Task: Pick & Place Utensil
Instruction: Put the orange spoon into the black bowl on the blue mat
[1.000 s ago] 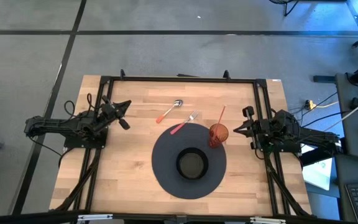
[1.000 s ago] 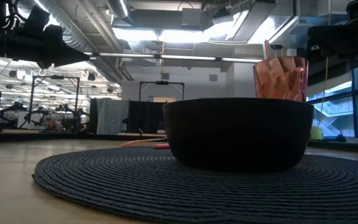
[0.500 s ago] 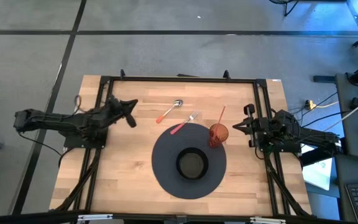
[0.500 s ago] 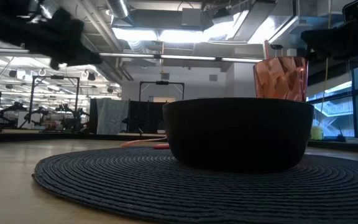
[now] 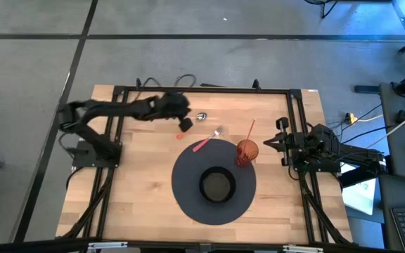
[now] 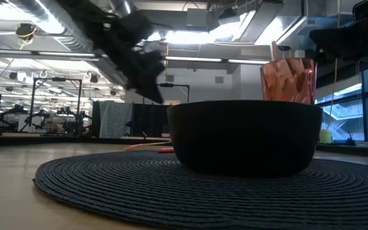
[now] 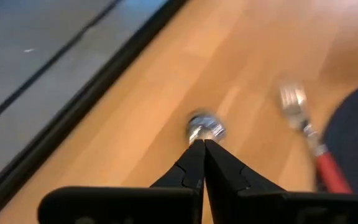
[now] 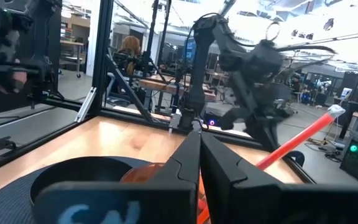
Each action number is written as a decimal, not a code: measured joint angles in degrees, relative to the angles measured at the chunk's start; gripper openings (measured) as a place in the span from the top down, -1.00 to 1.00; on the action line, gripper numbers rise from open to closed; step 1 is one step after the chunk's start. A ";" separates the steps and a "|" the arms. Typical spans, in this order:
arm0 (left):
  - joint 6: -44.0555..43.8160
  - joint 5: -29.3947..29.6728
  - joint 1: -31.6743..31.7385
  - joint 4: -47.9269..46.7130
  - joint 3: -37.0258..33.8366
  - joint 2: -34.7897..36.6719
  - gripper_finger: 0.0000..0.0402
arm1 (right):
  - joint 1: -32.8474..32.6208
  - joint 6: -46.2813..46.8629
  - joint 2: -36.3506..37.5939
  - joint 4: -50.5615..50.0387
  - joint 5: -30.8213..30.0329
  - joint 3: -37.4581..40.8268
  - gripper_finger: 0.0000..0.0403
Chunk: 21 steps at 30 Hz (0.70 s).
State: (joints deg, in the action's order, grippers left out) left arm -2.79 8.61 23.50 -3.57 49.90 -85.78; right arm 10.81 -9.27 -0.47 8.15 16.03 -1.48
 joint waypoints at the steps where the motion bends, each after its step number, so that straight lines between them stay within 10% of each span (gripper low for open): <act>1: 0.56 -1.22 0.12 -0.09 2.14 -2.23 0.98 | 0.00 -0.19 0.00 0.17 0.00 0.00 0.93; 11: 5.04 -0.13 -0.54 -13.58 15.07 -18.46 0.58 | 0.00 0.22 0.00 1.44 0.04 0.00 0.93; 21: 5.07 -0.90 -1.02 -16.53 16.23 -20.21 -0.14 | 0.00 0.22 0.00 0.98 0.04 0.00 0.93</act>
State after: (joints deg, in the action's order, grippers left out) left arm 2.28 7.72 22.48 -20.11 66.13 -105.99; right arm 10.81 -9.06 -0.47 9.13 16.08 -1.48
